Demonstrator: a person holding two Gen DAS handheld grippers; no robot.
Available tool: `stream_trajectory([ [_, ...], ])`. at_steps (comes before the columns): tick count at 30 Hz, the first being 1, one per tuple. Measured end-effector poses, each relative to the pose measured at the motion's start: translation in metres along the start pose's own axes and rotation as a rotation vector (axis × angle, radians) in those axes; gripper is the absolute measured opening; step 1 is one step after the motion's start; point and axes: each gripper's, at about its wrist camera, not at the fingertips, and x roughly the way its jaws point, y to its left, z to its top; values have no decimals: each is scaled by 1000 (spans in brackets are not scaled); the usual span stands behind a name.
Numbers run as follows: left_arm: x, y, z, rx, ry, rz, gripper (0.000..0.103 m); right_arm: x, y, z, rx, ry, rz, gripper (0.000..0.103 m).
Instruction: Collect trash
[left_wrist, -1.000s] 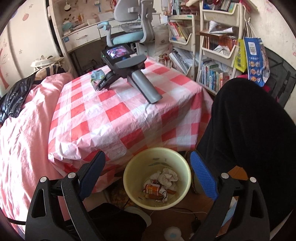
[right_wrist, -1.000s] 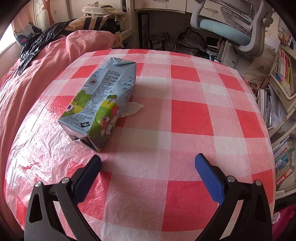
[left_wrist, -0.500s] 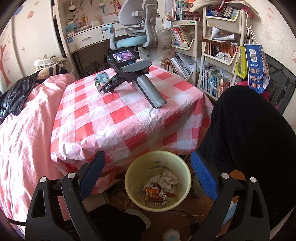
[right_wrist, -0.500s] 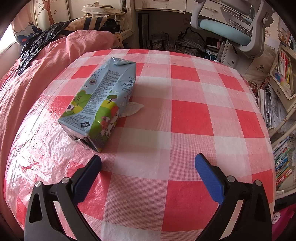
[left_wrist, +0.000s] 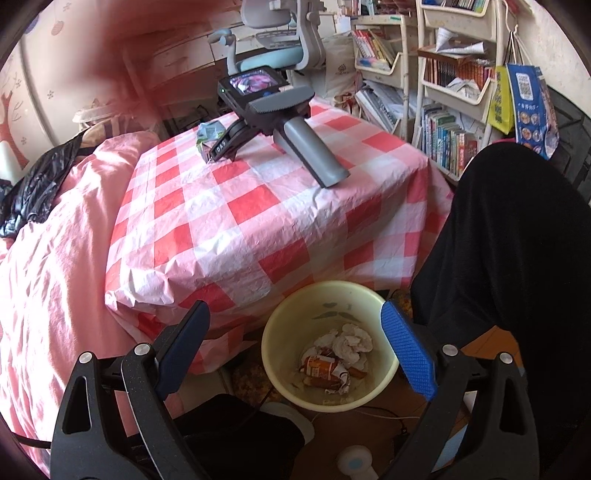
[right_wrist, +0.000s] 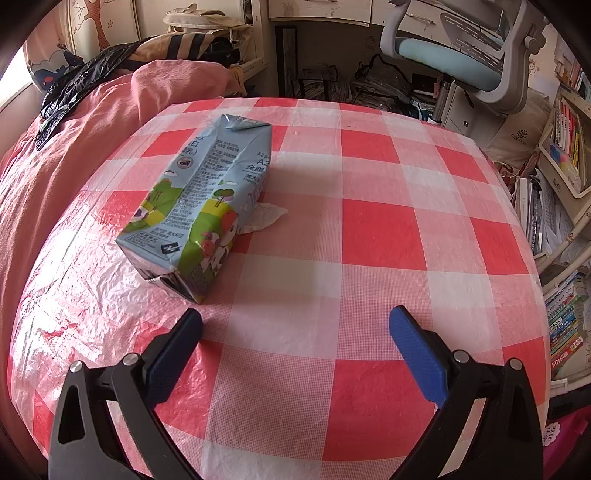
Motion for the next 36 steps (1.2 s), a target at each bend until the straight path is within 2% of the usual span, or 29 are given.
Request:
stream_trajectory([
  [4,10,-1,0,-6,31,26,90,-1,0,-1,0,0,0,97],
  [7,14,5,1,-49,36,44,90,0,0,0,0,0,0,97],
  [10,18,21,3,-142,40,50,90,0,0,0,0,0,0,97],
  [17,22,71,4,-410,18,10,90,0,0,0,0,0,0,97],
  [27,34,125,21,-597,-10,44,90,0,0,0,0,-1,0,97],
  [31,41,158,42,-648,-28,75,90,-2,0,1,-66,65,46,97],
  [32,43,167,48,-661,-38,88,90,-4,-4,4,-44,71,51,96],
  [34,49,186,60,-691,-57,107,90,-17,-16,10,13,18,85,96],
  [36,63,202,78,-702,-59,101,90,-35,-26,17,32,-59,25,97],
])
